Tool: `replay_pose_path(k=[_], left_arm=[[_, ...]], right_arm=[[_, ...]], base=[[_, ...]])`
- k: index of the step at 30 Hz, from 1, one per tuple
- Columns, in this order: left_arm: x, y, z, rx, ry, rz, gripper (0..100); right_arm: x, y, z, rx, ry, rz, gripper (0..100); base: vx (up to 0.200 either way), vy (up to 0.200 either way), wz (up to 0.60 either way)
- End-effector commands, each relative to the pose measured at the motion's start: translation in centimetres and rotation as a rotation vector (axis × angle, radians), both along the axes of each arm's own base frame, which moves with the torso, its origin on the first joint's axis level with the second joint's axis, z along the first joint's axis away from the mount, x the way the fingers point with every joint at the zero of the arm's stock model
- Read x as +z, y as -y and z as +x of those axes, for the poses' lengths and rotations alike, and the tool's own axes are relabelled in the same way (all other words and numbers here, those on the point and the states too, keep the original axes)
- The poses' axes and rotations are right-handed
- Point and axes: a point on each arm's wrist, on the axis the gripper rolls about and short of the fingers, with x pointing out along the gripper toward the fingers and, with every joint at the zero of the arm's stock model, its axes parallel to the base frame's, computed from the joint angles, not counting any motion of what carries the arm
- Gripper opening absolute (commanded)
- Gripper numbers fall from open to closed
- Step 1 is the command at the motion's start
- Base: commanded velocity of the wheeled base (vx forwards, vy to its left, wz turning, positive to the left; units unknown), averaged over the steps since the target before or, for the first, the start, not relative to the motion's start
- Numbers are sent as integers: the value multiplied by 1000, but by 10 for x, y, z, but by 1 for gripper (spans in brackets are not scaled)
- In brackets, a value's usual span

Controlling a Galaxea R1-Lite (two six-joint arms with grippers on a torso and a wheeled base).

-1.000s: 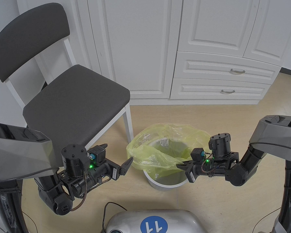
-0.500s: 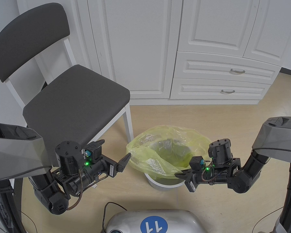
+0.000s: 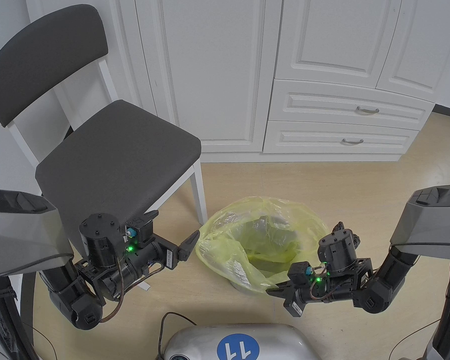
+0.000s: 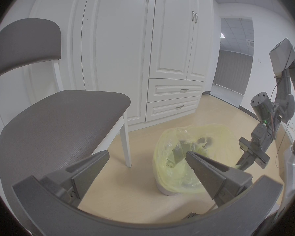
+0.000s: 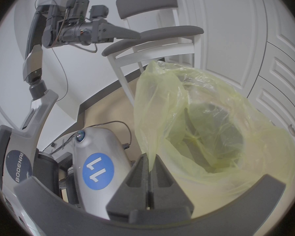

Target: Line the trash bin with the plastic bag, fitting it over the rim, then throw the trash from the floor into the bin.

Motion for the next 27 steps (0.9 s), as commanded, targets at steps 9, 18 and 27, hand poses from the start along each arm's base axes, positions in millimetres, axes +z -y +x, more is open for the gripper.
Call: replay_pose_path(k=[9,18,27], left_arm=[[-1,0,0,0,-3,1,100],[-12,6,0,-17,-32,17,100],[-22,11,1,-31,-58,30,100]], right_arm=[[-16,-14,-29,56,-48,-83,0],[-66,-19,17,-126,-31,-177,0],[-70,-18,29,-166,-30,-163,100]], base=[[0,0,0],[0,0,0],[0,0,0]])
